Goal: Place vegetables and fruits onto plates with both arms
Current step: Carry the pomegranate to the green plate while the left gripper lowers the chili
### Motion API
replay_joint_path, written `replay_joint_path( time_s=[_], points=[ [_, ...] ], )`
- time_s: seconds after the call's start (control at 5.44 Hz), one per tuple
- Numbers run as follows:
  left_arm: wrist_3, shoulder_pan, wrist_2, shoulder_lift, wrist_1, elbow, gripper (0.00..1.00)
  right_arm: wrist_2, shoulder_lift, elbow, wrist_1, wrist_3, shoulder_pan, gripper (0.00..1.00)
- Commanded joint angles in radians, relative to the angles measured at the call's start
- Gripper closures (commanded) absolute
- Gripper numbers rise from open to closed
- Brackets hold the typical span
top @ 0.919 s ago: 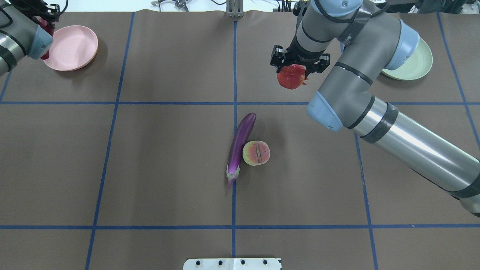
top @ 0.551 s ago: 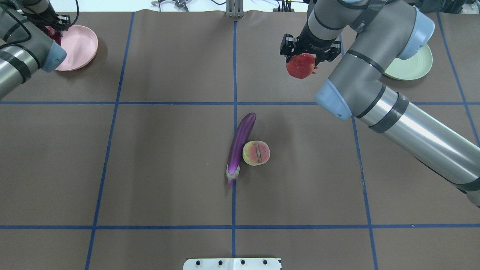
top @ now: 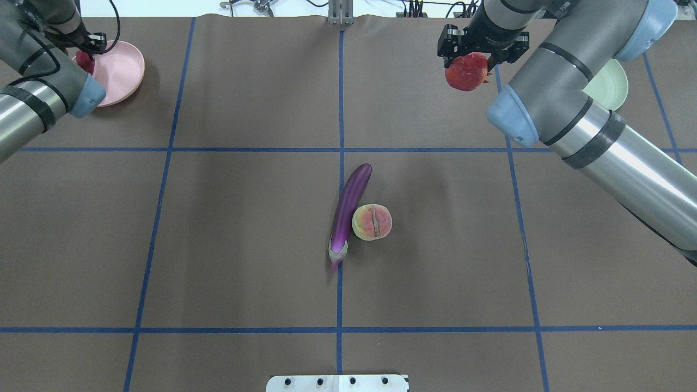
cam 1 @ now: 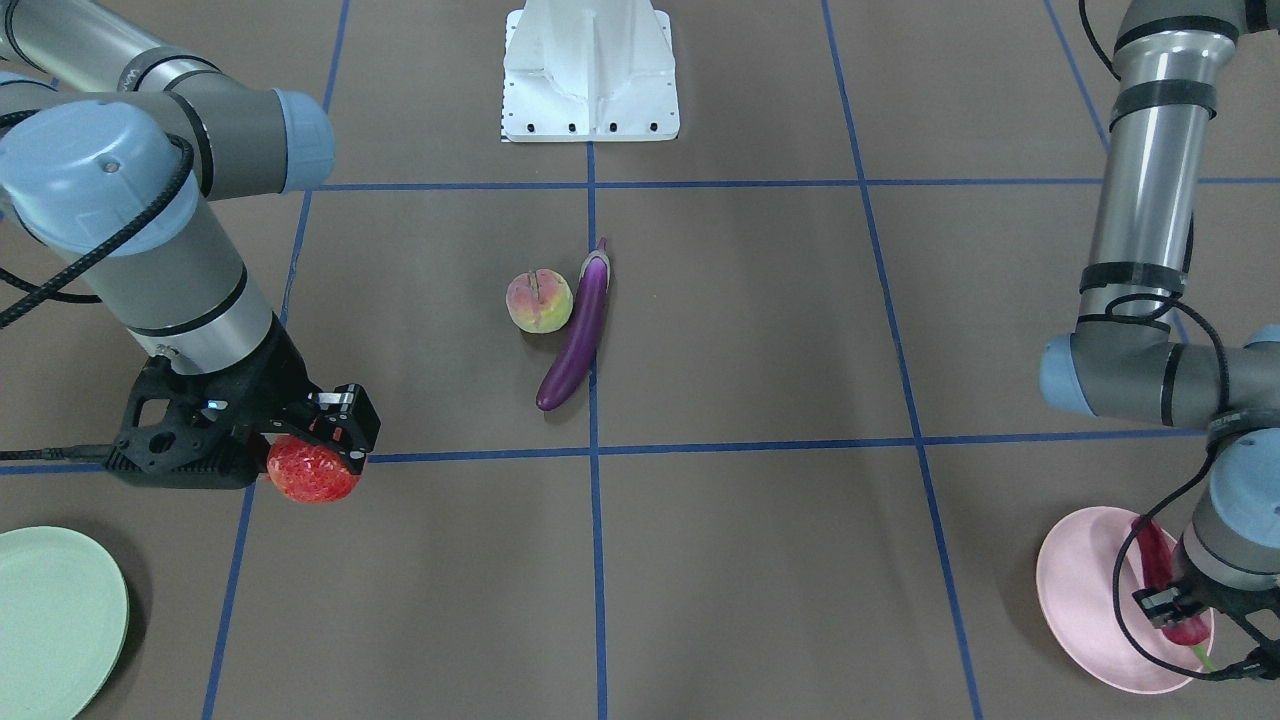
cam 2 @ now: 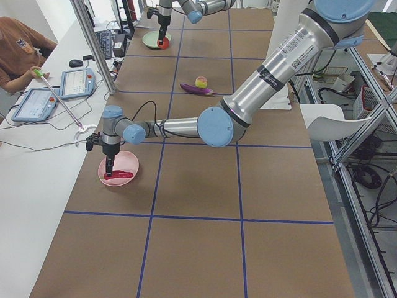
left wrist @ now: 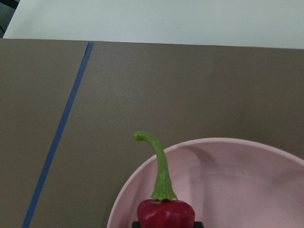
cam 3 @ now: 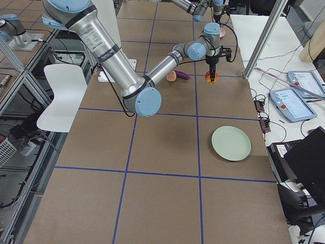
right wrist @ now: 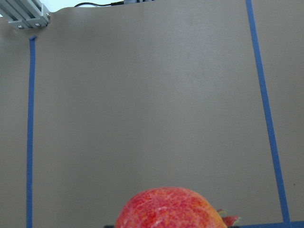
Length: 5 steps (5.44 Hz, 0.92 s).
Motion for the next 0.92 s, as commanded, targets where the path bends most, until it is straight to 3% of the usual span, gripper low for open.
replay_joint_path(
  time_s=[0.0,0.18,0.37,0.55,0.74],
  points=[
    [0.006,-0.007,-0.002,-0.016,0.008,-0.005,0.00,0.000,-0.008,-0.038,-0.026,-0.163,0.080,1.00],
    [0.004,-0.024,-0.020,-0.055,0.027,-0.008,0.00,-0.002,-0.008,-0.084,-0.024,-0.261,0.123,1.00],
    [-0.009,-0.036,-0.110,-0.106,0.114,-0.041,0.00,-0.006,-0.008,-0.155,-0.013,-0.403,0.178,1.00],
    [-0.029,-0.037,-0.163,-0.125,0.233,-0.137,0.00,-0.018,-0.010,-0.232,-0.006,-0.520,0.225,1.00],
    [-0.101,-0.032,-0.194,-0.154,0.294,-0.196,0.00,-0.035,-0.037,-0.323,0.132,-0.550,0.238,1.00]
  ],
)
